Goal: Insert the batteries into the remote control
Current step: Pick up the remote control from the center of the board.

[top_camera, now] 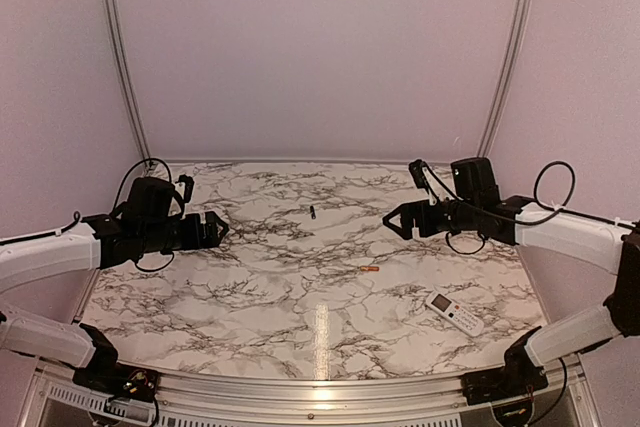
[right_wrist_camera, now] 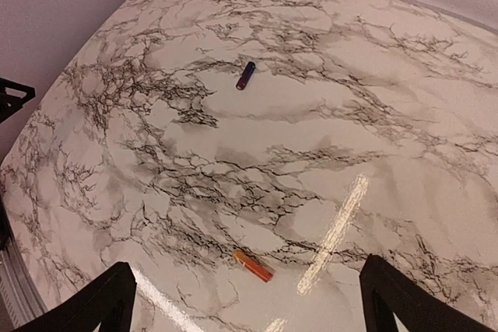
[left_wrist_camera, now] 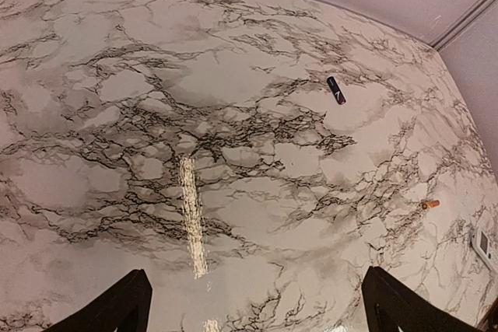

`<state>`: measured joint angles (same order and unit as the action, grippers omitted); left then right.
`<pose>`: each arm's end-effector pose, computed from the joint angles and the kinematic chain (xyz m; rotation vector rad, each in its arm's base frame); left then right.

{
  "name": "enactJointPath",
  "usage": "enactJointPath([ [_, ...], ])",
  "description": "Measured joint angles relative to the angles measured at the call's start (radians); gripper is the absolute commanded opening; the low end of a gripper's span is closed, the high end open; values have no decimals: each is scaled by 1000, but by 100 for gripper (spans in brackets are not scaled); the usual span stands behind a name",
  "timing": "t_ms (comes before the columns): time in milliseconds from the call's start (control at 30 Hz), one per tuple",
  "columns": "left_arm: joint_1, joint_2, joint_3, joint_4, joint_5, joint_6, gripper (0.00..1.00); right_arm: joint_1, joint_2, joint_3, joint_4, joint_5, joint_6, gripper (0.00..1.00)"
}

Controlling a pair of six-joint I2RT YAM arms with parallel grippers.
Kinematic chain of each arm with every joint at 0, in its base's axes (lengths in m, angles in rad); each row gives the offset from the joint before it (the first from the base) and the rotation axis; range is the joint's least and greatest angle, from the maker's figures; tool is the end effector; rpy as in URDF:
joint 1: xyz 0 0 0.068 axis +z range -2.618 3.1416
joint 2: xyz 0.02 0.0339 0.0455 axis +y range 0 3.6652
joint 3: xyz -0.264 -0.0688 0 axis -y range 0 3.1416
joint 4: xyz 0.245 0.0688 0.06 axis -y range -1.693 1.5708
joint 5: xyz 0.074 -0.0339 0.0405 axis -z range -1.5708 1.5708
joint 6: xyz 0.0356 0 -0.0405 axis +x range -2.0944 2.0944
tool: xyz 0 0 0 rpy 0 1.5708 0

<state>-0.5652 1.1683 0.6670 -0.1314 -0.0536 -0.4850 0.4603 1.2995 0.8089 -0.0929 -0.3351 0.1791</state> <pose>0.2110 -0.1315 0.2265 0.0597 2.2520 -0.5200 0.2487 0.1364 0.2460 -0.5064 2.1495 0.7250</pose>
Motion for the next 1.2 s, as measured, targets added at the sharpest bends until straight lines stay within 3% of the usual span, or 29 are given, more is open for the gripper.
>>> enactJointPath([
  [233, -5, 0, 2, 0, 3, -11, 99, 3, 10, 72, -250, 114, 30, 99],
  [500, -16, 0, 5, 2, 12, -34, 99, 23, -80, -39, -439, 177, 148, 99],
  [1200, -28, -35, 5, 53, 51, -59, 99, 120, -71, -118, -670, 356, 318, 99],
])
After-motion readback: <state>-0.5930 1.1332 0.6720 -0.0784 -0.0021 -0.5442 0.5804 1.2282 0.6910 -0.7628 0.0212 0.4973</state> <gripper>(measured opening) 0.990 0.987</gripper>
